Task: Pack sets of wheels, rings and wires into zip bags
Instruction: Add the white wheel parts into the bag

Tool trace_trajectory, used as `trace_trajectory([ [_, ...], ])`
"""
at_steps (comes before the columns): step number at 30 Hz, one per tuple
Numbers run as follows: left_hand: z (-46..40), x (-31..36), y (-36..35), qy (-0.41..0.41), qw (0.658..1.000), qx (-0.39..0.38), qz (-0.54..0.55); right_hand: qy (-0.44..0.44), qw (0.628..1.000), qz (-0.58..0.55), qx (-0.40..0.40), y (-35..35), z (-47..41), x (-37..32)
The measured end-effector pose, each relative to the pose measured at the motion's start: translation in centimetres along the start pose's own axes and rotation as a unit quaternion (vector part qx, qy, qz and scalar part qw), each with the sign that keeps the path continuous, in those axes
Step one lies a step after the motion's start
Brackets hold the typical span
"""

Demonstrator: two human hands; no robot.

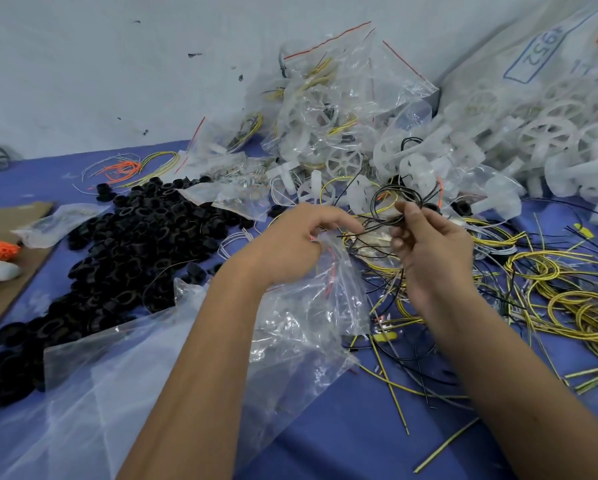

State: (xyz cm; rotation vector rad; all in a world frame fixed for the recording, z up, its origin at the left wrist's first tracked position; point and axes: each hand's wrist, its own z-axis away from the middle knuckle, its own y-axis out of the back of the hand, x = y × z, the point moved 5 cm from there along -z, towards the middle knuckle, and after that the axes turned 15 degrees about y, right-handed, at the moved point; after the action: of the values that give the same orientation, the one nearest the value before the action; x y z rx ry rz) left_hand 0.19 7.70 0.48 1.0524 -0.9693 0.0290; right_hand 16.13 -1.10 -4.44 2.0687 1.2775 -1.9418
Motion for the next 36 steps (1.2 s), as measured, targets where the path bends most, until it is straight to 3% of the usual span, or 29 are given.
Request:
trace_trajectory([
  [8,0.2,0.2,0.0,-0.003,0.999,0.004,-0.05,0.04,0.992,-0.005,0.123,1.6,-0.5,-0.8],
  [12,0.1,0.2,0.5,-0.016,0.997,0.04,-0.07,0.019,0.992,-0.023,0.123,1.7,-0.6,-0.7],
  [17,-0.2,-0.8,2.1,-0.009,0.993,0.113,-0.033,0.013,0.996,-0.091,-0.017,-0.8,0.0,-0.6],
  [23,0.0,-1.1,3.2,-0.018,0.987,0.153,0.035,0.096,0.983,0.105,-0.116,-1.8,1.1,0.0],
  [28,0.0,-1.1,3.9,-0.021,0.98,0.191,0.056,0.065,0.965,0.111,-0.228,-2.9,1.8,0.2],
  [32,0.1,-0.8,4.0,-0.039,0.978,0.195,0.067,0.01,0.93,0.125,-0.345,-3.8,2.9,0.8],
  [36,0.2,0.4,3.1,-0.077,0.982,0.158,0.068,-0.019,0.858,0.191,-0.476,-3.9,3.8,1.1],
])
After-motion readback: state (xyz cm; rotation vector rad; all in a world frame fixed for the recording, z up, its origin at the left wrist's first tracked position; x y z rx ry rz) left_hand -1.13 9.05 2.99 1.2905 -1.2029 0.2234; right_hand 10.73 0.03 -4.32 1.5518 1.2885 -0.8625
